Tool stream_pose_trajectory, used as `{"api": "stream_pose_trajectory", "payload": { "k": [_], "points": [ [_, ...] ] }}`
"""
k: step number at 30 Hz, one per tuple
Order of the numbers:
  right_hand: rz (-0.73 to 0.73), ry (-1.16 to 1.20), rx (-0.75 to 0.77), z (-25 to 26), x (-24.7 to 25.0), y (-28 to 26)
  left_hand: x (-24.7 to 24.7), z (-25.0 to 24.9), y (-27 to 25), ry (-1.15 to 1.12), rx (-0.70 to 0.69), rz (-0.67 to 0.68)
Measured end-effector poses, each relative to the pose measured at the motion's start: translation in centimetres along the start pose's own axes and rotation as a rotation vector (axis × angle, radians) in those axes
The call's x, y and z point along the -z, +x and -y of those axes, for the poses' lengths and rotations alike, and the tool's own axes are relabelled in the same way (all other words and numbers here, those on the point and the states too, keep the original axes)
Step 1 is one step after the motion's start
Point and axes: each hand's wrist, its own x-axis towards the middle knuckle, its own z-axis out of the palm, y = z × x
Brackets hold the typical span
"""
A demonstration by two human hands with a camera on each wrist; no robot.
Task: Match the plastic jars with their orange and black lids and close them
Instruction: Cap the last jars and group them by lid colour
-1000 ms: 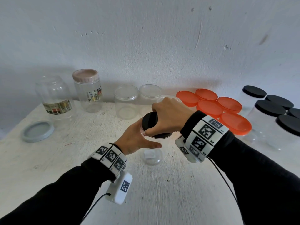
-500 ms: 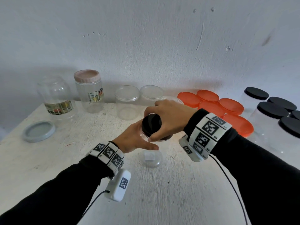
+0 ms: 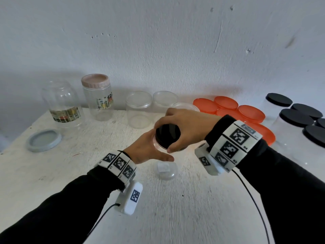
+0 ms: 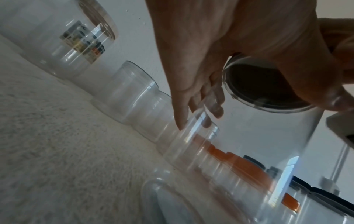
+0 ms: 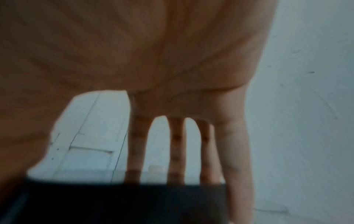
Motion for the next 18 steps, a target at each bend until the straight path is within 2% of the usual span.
{"api": "stream_pose_trajectory", "payload": {
  "k": [7,9,11,13,14,18],
  "points": [
    [-0.317,-0.19,-0.2,1.2,-2.1,0.8,-0.9,0.3,-0.5,-0.058,-0.045,-0.061],
    [-0.295,-0.24,-0.22,1.3,-2.1,0.7,-0.8,0.2,-0.5,-0.028,-0.037,-0.054],
    [-0.138,-0.169,-0.173,0.8,-1.3,0.2,-0.5,0.1,-0.4,0.012,-0.019,-0.034],
    [0.051,0.01,-0.094,0.2,-0.1,-0.4,-0.4,-0.1,-0.3,0.049,-0.002,-0.029],
    [0.086,0.063,-0.076,0.1,0.2,-0.6,-0.3,-0.1,-0.2,0.06,0.003,-0.029],
    [-0.085,0.012,-0.126,0.4,-0.3,-0.3,-0.5,-0.2,-0.2,0.05,0.007,-0.014]
  ]
}}
